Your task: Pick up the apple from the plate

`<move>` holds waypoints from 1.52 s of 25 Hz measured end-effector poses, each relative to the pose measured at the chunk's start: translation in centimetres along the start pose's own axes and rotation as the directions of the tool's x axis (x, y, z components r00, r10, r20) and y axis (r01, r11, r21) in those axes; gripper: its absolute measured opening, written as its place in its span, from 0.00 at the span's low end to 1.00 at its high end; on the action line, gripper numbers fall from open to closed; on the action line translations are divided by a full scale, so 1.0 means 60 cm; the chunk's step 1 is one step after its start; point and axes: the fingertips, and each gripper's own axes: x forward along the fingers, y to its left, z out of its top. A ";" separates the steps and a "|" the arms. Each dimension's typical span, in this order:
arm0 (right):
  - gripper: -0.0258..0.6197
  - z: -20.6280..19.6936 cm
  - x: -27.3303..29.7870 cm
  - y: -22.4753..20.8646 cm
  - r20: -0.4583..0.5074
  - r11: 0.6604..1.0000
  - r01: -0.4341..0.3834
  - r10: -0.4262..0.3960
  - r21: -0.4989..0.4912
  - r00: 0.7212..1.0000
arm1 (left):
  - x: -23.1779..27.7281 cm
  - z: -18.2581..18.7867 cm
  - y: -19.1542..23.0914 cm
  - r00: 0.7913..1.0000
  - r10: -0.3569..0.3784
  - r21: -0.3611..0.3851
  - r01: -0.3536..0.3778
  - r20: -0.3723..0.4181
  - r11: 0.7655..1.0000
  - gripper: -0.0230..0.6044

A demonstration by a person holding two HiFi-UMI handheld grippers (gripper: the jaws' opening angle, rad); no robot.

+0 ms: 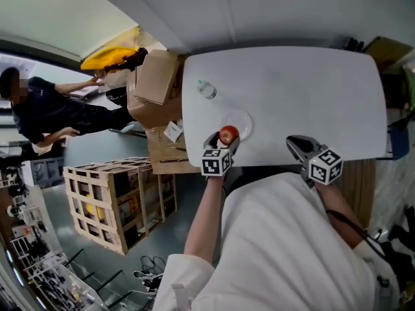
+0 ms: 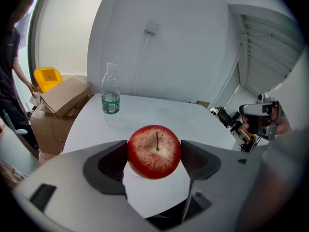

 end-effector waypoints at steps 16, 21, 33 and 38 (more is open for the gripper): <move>0.10 -0.052 -0.019 0.149 0.078 0.996 0.091 -0.090 -0.001 0.993 | -0.195 -0.005 -0.004 0.982 -0.139 0.032 0.136 0.131 0.990 0.59; 0.10 -0.077 -0.034 0.193 0.103 0.993 0.114 -0.112 -0.015 0.988 | -0.252 -0.012 -0.010 0.970 -0.185 0.056 0.178 0.158 0.982 0.59; 0.10 -0.135 -0.117 0.236 0.169 0.978 0.208 -0.205 0.002 0.964 | -0.336 -0.059 -0.042 0.950 -0.251 0.079 0.240 0.189 0.968 0.59; 0.10 -0.131 -0.136 0.224 0.188 0.978 0.210 -0.203 -0.017 0.961 | -0.358 -0.068 -0.065 0.948 -0.237 0.061 0.229 0.213 0.971 0.59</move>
